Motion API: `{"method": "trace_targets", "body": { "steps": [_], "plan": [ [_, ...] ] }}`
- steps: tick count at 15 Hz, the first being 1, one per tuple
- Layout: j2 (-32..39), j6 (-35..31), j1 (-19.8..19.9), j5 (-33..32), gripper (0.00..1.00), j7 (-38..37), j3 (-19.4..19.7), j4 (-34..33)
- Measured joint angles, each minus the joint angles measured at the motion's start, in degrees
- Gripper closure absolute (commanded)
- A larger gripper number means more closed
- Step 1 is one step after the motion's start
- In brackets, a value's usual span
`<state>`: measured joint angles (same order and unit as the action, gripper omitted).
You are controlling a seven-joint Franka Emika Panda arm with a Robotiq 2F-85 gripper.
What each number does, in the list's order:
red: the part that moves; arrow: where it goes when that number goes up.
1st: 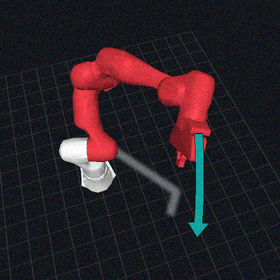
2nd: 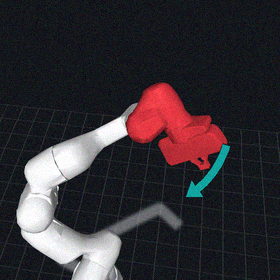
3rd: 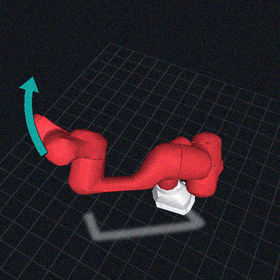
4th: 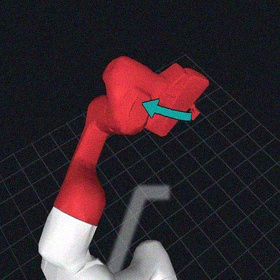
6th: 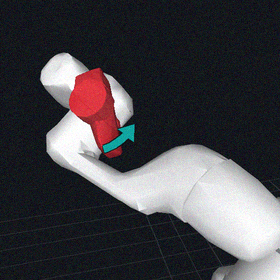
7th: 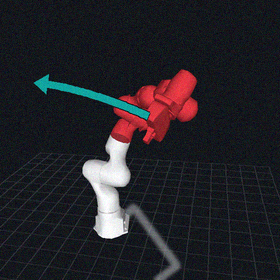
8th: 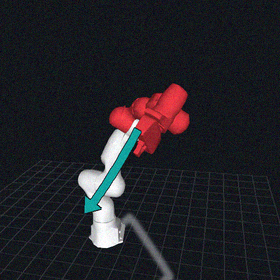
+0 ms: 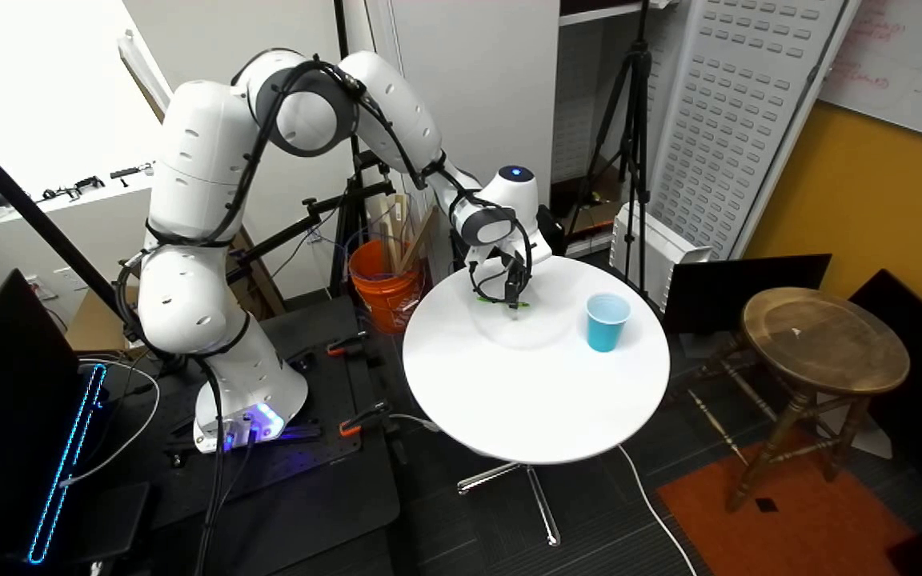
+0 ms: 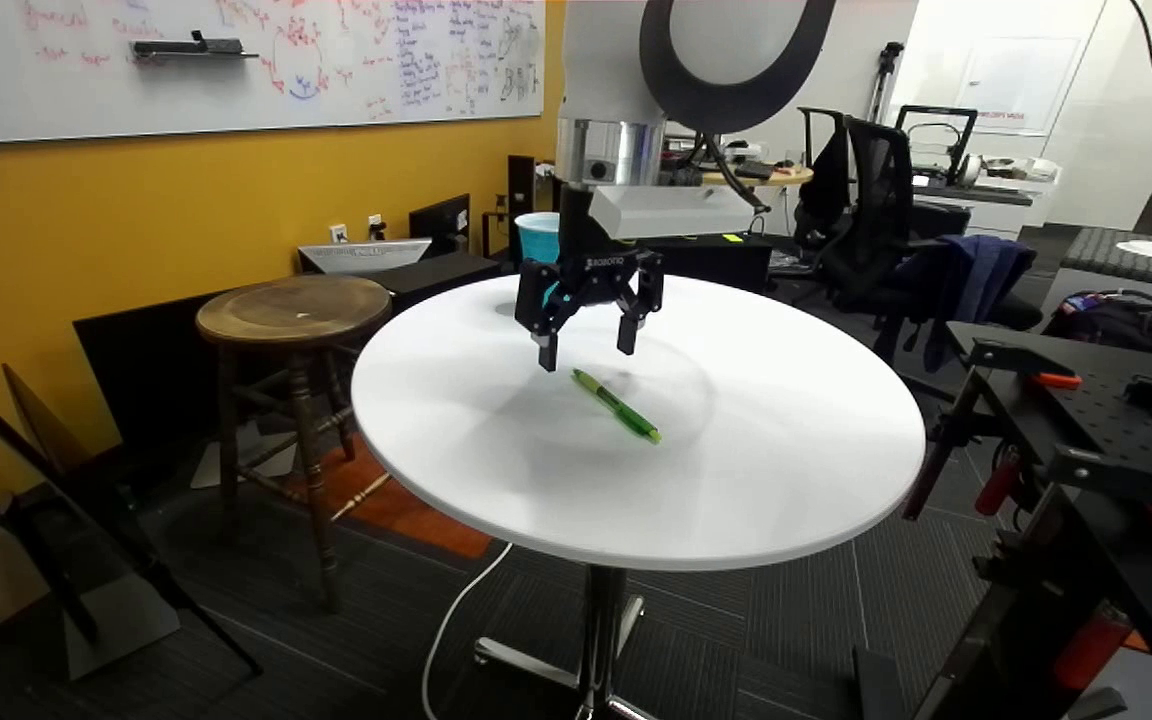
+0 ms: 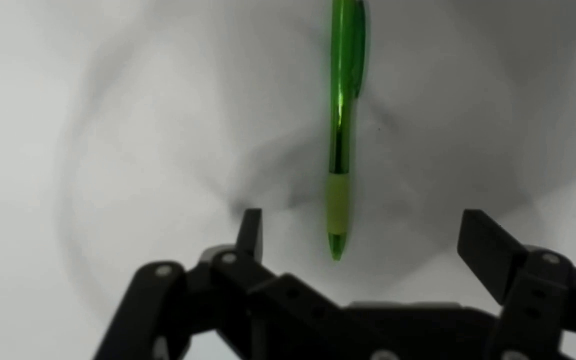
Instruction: Move the green pen to the right
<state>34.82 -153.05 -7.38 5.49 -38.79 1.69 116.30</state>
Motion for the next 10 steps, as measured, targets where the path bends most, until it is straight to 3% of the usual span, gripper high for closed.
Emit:
{"method": "trace_targets", "body": {
  "steps": [5, 7, 10],
  "plan": [
    [2.26, 0.0, -0.02, 0.02, 0.02, 0.0, 0.03, -2.07],
    [2.9, 0.0, -0.03, 0.1, 0.27, 0.0, 0.03, -2.54],
    [3.55, 0.0, -0.03, 0.27, 0.49, 0.02, 0.03, -2.83]
  ]
}}
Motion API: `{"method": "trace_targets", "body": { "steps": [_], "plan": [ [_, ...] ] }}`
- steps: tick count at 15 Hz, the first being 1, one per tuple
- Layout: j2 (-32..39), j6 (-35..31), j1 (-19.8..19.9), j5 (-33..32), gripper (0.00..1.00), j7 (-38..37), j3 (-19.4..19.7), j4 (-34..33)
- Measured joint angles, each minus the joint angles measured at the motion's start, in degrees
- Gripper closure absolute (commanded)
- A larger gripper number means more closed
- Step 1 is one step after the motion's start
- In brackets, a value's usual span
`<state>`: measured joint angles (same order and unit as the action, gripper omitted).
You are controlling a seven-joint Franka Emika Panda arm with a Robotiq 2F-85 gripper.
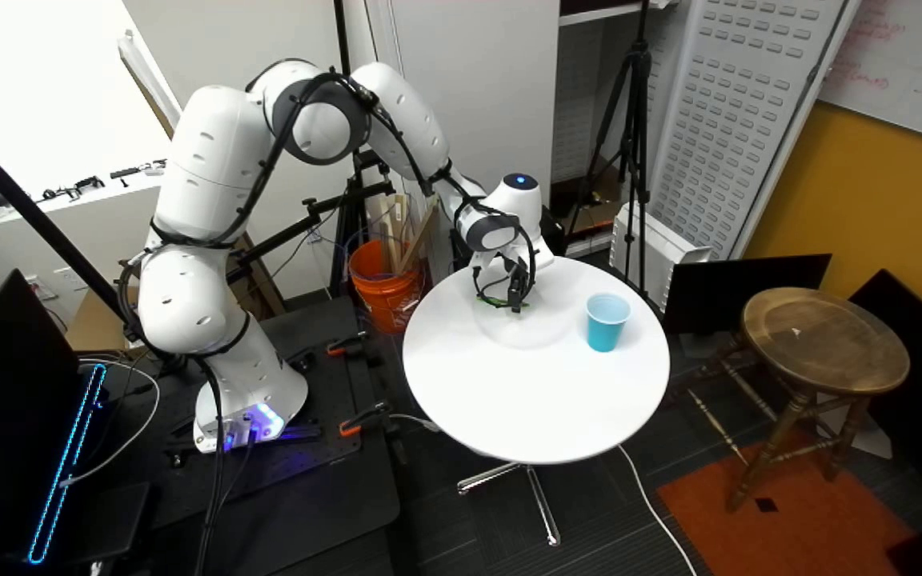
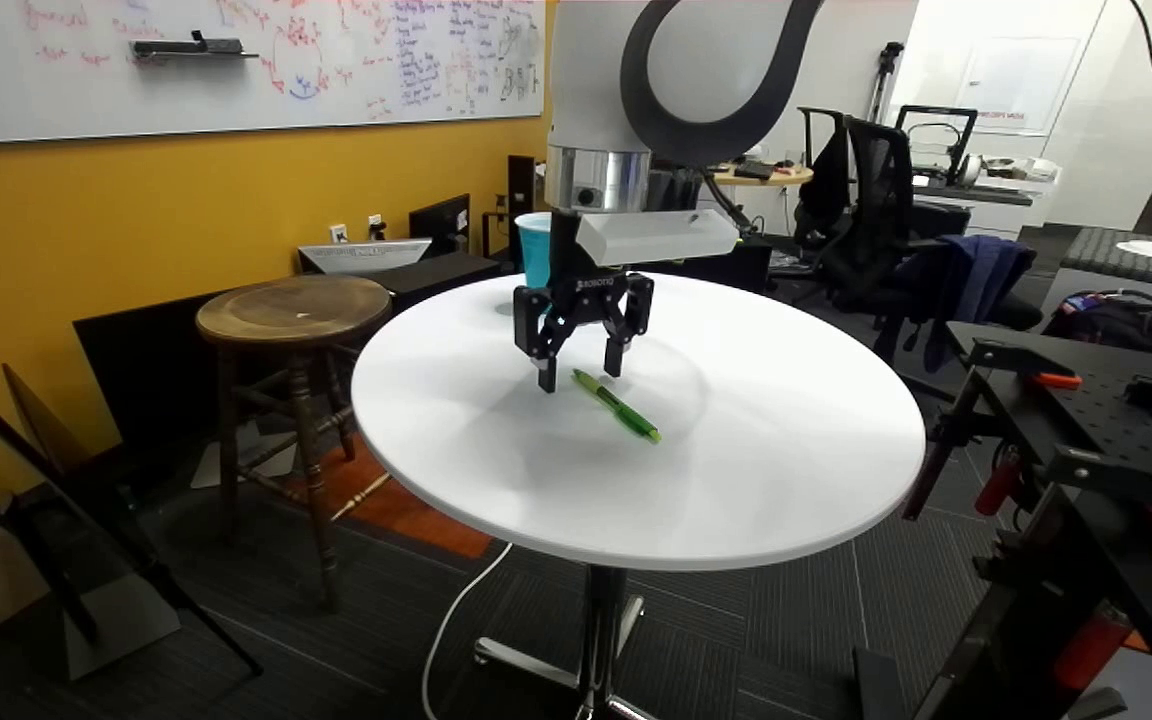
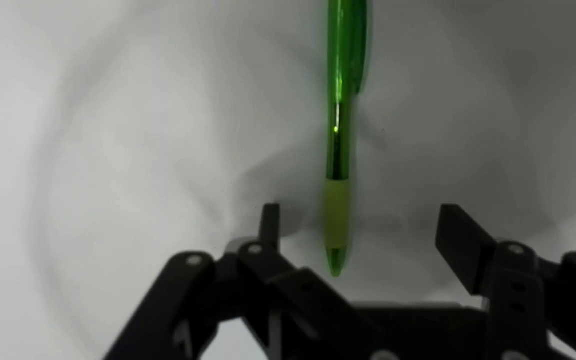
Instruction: Move the green pen to the right
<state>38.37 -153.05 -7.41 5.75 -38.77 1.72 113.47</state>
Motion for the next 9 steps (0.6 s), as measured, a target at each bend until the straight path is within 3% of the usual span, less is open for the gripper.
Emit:
{"method": "trace_targets", "body": {
  "steps": [6, 9],
  "plan": [
    [0.34, 0.01, 0.0, 0.07, 0.95, 0.0, 0.21, -0.54],
    [0.33, 0.03, 0.0, 0.08, 0.99, 0.0, 0.32, -0.81]
  ]
}}
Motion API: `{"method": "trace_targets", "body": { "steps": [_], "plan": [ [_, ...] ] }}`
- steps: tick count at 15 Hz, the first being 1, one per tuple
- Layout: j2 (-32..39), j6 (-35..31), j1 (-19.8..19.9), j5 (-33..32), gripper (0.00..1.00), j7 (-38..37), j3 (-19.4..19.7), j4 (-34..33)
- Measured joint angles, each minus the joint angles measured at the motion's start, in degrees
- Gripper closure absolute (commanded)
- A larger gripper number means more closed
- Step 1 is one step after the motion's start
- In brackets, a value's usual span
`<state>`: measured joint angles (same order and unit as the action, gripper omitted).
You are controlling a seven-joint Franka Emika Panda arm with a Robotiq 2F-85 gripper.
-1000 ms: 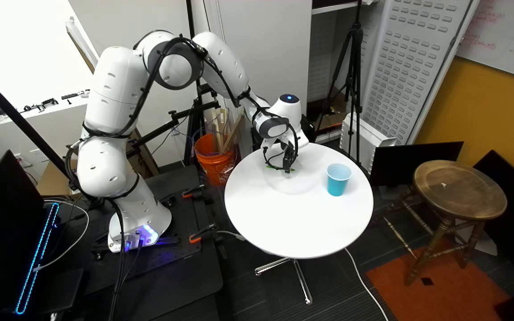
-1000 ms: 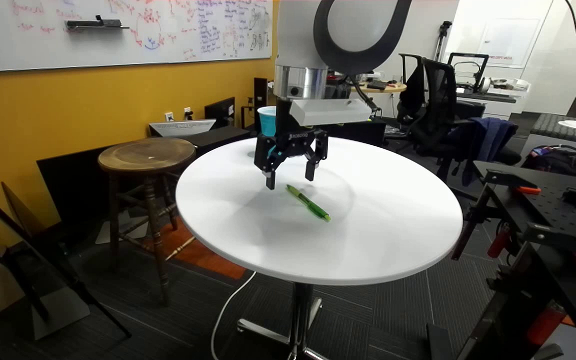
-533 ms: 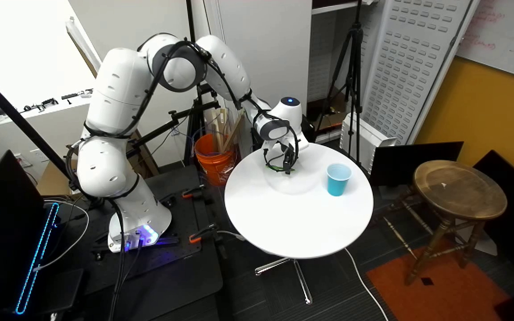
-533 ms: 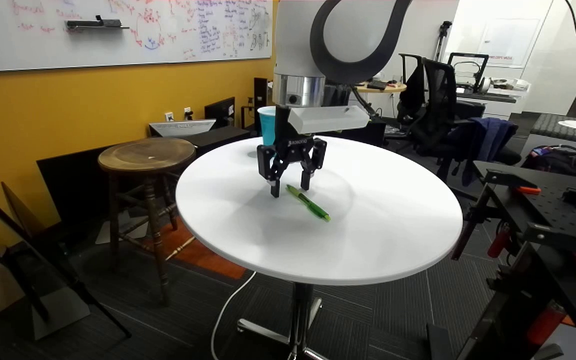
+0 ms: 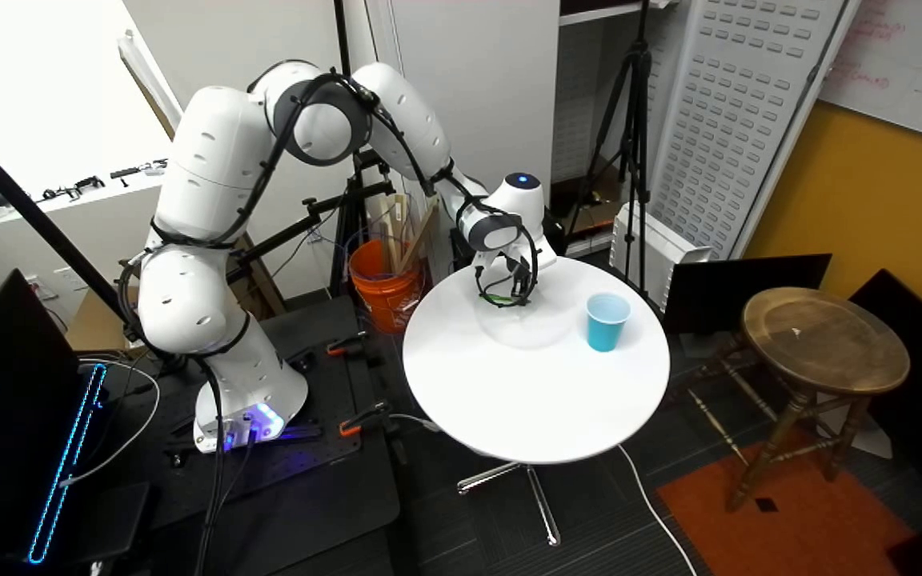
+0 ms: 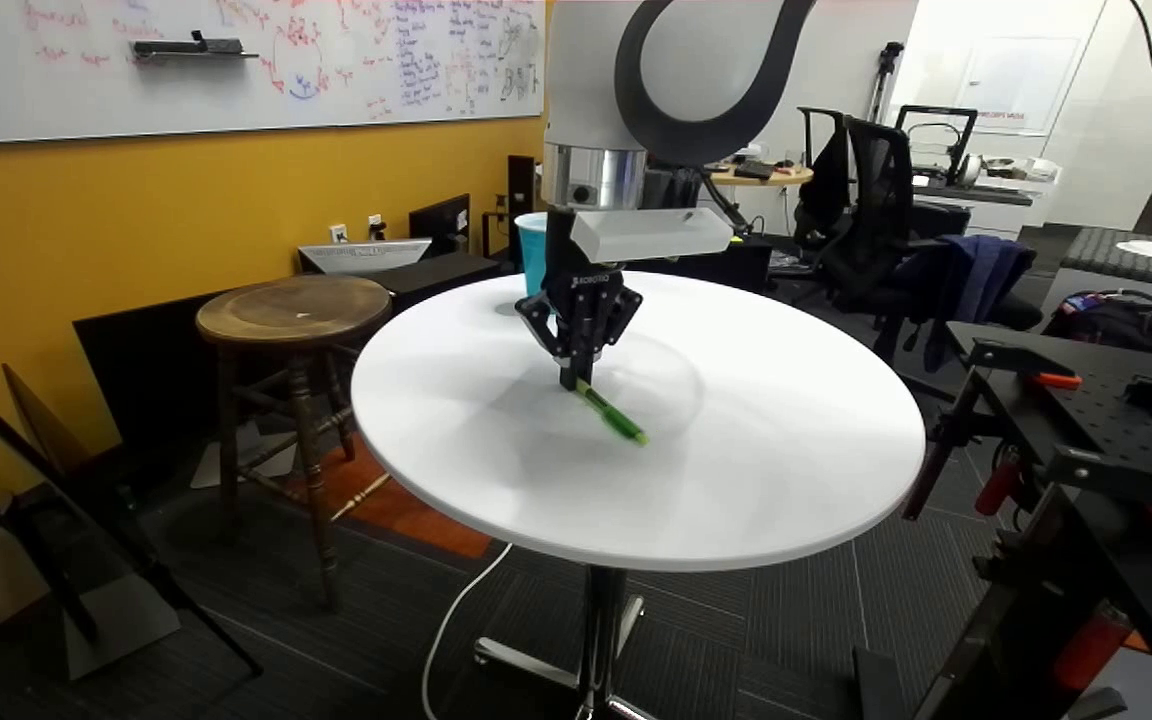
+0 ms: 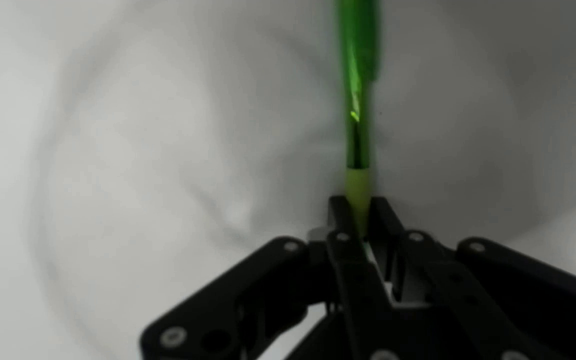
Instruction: Move the green pen to the right
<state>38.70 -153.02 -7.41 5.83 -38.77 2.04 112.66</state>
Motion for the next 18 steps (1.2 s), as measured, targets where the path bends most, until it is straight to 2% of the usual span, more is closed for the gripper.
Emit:
{"method": "trace_targets", "body": {
  "steps": [1, 9, 13, 18],
  "plan": [
    [0.02, 0.0, -0.01, 0.0, 0.97, 0.0, 0.02, -0.05],
    [-1.7, 0.0, -0.59, 2.1, 0.97, -0.21, 0.06, 1.18],
    [-8.55, -0.77, -0.74, 4.42, 0.97, -2.45, 0.67, 7.35],
    [-18.09, -3.97, -0.4, 4.91, 0.97, -7.44, 4.13, 17.49]
  ]
}}
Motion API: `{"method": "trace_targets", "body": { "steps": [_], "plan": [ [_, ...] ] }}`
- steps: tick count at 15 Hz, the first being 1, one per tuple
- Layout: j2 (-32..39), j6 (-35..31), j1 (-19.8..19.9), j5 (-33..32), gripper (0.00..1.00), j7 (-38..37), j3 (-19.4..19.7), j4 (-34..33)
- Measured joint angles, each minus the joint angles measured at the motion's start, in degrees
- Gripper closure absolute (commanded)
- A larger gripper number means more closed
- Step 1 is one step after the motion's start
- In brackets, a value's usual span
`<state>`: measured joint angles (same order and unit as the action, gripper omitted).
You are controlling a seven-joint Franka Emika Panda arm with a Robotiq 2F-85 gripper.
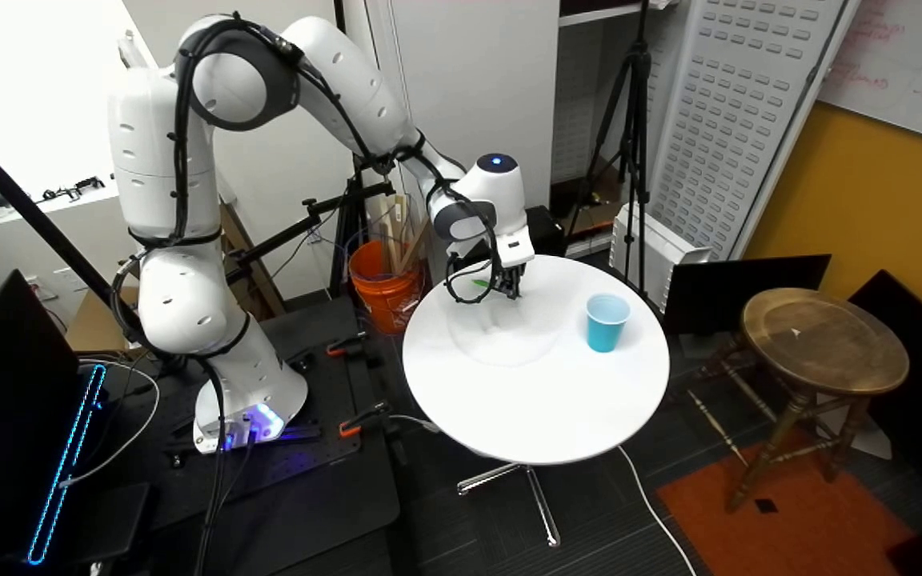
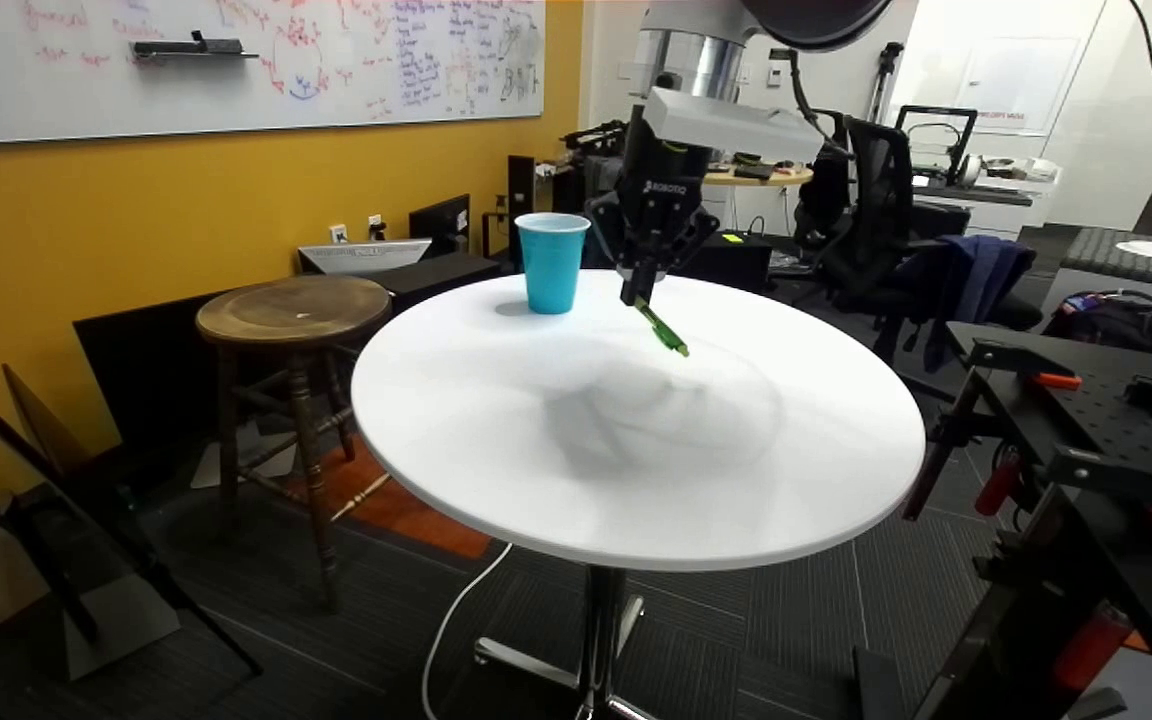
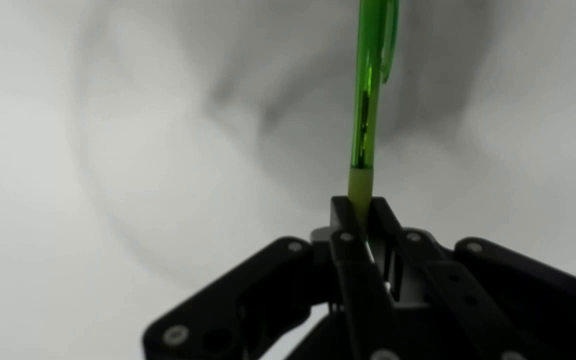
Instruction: Move the green pen to the right
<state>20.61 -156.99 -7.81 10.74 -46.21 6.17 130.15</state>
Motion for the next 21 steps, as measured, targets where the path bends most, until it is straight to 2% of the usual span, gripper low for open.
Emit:
{"method": "trace_targets", "body": {
  "steps": [5, 10, 16, 21],
  "plan": [
    [-5.79, -2.76, 3.07, 0.04, 0.97, -3.63, 3.55, 7.25],
    [-6.9, -2.86, 7.81, 1.68, 0.97, -6.54, 5.81, 9.14],
    [-5.39, -2.86, 12.53, 11.47, 0.97, -6.84, 4.58, 7.64],
    [0.99, -2.86, 14.33, 17.75, 0.97, -6.84, 2.23, 2.42]
  ]
}}
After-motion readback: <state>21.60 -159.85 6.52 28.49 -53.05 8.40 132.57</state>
